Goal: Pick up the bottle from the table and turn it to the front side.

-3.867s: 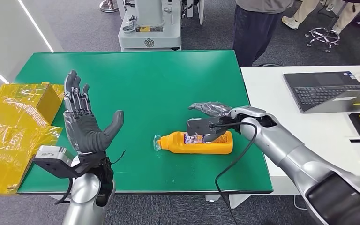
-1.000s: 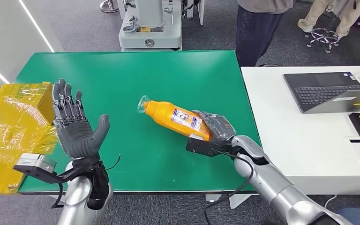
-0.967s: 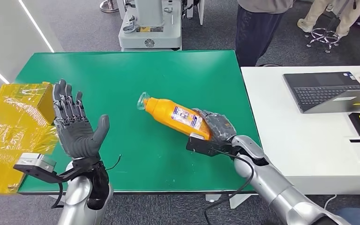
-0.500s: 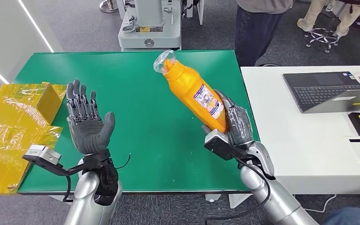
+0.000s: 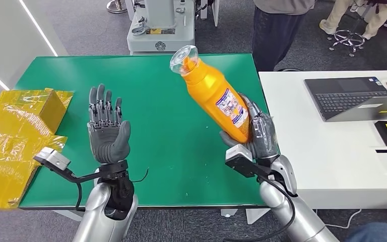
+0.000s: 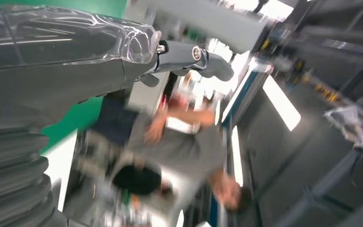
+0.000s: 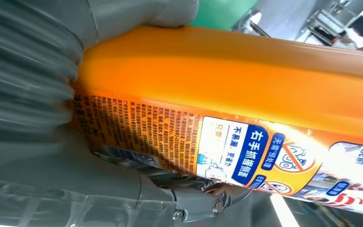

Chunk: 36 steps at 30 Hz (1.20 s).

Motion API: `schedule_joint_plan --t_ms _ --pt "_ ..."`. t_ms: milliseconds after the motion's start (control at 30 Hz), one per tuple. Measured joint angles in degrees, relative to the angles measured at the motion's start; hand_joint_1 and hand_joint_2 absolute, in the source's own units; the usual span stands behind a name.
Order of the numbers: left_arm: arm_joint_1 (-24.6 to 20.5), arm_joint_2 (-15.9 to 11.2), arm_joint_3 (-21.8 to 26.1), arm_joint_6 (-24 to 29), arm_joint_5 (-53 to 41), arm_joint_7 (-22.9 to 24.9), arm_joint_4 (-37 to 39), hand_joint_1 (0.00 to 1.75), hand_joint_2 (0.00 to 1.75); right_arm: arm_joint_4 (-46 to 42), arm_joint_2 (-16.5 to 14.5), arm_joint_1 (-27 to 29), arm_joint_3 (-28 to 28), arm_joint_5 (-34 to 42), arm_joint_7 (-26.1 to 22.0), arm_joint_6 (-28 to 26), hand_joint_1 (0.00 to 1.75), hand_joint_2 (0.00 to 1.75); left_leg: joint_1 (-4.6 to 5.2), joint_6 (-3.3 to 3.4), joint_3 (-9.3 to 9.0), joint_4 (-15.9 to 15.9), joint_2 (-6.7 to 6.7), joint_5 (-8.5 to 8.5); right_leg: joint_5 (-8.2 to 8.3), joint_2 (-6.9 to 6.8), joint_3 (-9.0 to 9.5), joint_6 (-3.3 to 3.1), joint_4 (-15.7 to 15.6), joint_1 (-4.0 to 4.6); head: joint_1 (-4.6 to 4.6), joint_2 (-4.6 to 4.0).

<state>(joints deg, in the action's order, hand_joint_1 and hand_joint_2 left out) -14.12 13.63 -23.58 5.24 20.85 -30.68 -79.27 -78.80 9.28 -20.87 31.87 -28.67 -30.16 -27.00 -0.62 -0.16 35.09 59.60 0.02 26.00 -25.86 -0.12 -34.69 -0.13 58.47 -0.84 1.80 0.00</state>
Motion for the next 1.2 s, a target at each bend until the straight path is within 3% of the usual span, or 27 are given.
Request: schedule_joint_plan --t_ms 167,367,667,1200 --pt "-1.0 0.0 -0.6 -8.1 6.5 3.5 1.1 0.00 1.75 -1.1 0.0 -0.5 0.6 -1.5 -0.1 1.9 1.75 1.75 0.00 0.00 0.00 0.0 0.00 -0.01 0.00 0.00 0.00 0.00 0.0 0.00 0.01 0.00" --pt "-3.9 0.0 -2.2 -14.2 6.7 5.8 5.2 0.00 1.75 -1.1 0.0 -1.7 2.4 -3.9 -0.3 7.3 1.75 1.75 0.00 0.00 -0.01 0.0 0.00 -0.01 0.01 0.00 0.01 0.00 0.0 0.00 0.01 0.00" --pt "-6.3 0.4 -3.2 -15.9 5.9 5.9 8.9 0.00 1.75 0.0 0.1 -3.8 5.7 -3.9 -0.2 15.9 1.75 1.75 0.00 0.00 0.00 0.0 0.00 -0.01 0.01 0.00 0.00 0.00 0.0 0.00 0.01 0.01" --pt "-7.0 0.3 -3.2 -16.5 7.7 6.0 12.3 0.00 1.75 2.8 0.0 -5.5 8.5 -3.9 0.2 25.2 1.75 1.75 0.00 0.00 0.01 0.0 0.00 -0.01 0.01 -0.01 0.00 0.00 0.0 0.00 0.01 0.00"
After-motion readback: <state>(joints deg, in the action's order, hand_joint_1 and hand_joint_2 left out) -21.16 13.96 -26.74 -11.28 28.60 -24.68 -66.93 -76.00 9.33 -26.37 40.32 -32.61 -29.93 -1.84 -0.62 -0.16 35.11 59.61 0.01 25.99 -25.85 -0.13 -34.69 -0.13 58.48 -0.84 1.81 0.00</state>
